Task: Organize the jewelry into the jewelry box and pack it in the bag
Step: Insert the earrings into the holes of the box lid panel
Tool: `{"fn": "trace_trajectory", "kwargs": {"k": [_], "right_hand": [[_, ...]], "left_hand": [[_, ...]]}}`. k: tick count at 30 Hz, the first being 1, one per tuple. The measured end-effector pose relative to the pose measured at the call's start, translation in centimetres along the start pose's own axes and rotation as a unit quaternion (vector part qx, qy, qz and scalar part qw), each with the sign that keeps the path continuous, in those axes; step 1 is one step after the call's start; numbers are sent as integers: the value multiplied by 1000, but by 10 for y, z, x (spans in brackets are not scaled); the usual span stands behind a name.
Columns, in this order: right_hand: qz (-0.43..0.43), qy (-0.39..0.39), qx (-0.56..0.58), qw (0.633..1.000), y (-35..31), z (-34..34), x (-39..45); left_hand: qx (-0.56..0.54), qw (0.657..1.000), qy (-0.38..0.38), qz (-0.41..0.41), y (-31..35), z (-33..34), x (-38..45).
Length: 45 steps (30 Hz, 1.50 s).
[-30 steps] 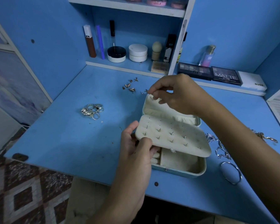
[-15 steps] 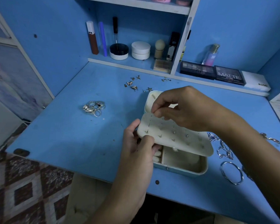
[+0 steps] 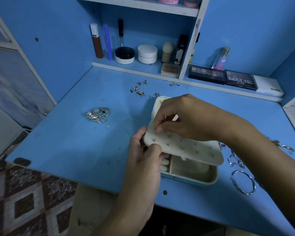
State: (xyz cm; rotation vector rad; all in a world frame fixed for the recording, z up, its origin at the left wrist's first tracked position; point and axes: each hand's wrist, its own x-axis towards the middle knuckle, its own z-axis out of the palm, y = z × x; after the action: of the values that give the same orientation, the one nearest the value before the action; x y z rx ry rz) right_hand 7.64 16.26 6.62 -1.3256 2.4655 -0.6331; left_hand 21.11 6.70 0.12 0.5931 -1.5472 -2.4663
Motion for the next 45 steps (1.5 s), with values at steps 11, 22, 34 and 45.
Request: {"fn": "trace_trajectory", "kwargs": {"k": [11,22,34,45], "right_hand": [[8,-14,-4,1000,-3,-1,1],[10,-37,-38,999,-9,-2,3],[36,-47,-45,997,-16,-7,3],[22,-45,-111,993,-24,-4,4]], "left_hand": [[15,1000,1,10,-4,-2,2],[9,1000,-3,16,-3,-2,2],[22,1000,-16,5,1,-1,0],[-9,1000,-3,22,-2,-1,0]]}}
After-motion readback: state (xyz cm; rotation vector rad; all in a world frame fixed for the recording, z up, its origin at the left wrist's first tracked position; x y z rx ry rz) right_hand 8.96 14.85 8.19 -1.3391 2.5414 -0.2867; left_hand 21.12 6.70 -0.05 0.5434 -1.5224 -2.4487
